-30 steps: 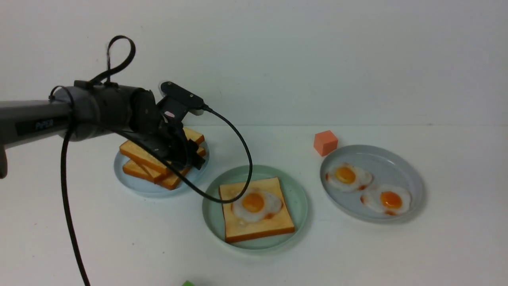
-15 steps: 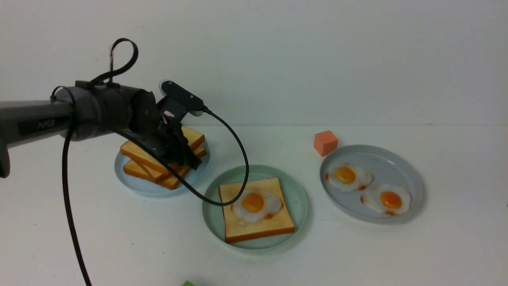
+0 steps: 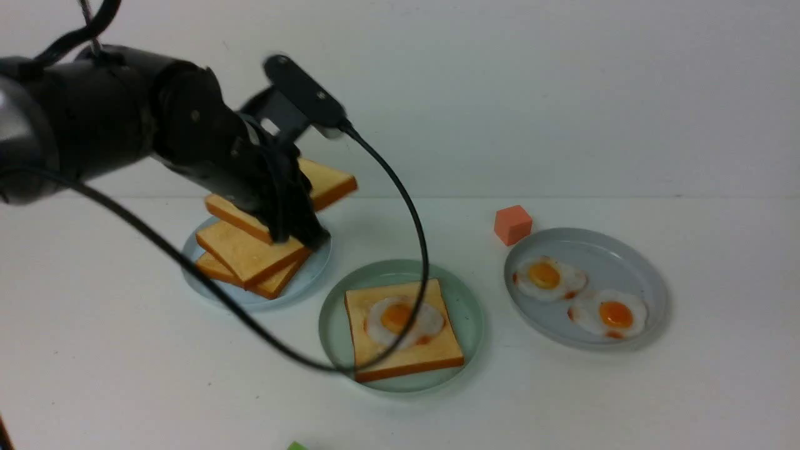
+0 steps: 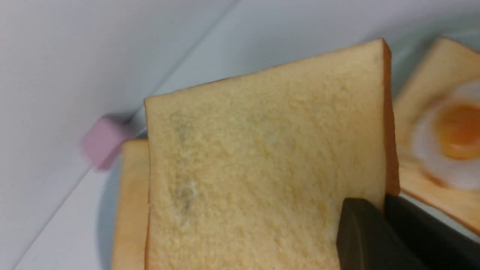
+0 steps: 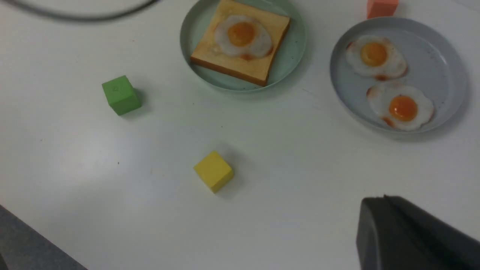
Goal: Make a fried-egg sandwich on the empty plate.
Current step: Use the left arm to place a slice of bread on the fried egg in the middle
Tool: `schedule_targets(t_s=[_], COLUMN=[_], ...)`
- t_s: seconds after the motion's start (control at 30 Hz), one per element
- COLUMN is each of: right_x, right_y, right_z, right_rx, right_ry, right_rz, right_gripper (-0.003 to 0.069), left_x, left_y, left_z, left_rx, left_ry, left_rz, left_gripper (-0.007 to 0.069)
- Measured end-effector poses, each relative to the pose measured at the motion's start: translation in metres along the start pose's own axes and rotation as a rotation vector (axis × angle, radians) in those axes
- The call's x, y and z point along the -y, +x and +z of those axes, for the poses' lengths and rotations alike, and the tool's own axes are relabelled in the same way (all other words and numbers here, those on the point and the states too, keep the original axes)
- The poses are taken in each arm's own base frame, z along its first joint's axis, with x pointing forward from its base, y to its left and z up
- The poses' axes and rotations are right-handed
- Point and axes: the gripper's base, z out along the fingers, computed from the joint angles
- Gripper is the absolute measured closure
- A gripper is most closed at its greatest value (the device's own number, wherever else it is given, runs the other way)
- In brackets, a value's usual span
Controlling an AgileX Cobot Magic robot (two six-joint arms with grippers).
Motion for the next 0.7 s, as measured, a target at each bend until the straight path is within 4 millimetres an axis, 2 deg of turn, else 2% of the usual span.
schedule_targets(t_s=[0.07,0.1,0.13,0.2,0.43,0.7], right_x=[0.001,0.001,0.002,0.003,0.003,0.003], right_y=[0.003,0.003,0.005,0.008,0.012,0.013], right_z=[-0.007,-0.008,-0.013,-0.019,-0.026,-0.027], right_rx=[0.023,0.028,0.045,0.065,0.085,0.086], right_ry=[-0.001,-0.002,-0.002,-0.002,-0.005,-0.011], right_rz=[0.001,0.002,0.003,0.003,0.006,0.008], right_gripper=[0.0634,0.0634,0.0634,0.0632,0.0630,0.0628], left_x=[0.031,0.033,0.053,0.070,0.087,0.092], left_y=[0.002,0.001,0.003,0.005,0.004,0.010], left_z=[0.006,0.006,0.011,0.017,0.036,0.051], left_rx=[0.005,0.008,0.013,0.014,0.022,-0.003], left_ry=[0.056,0.059,0.092,0.121,0.145,0.172], left_rz=[0.104,0.114,0.178,0.223,0.364,0.373], left_gripper=[0.0582,0.0582,0.0582,0.0582,0.0587,0.0587])
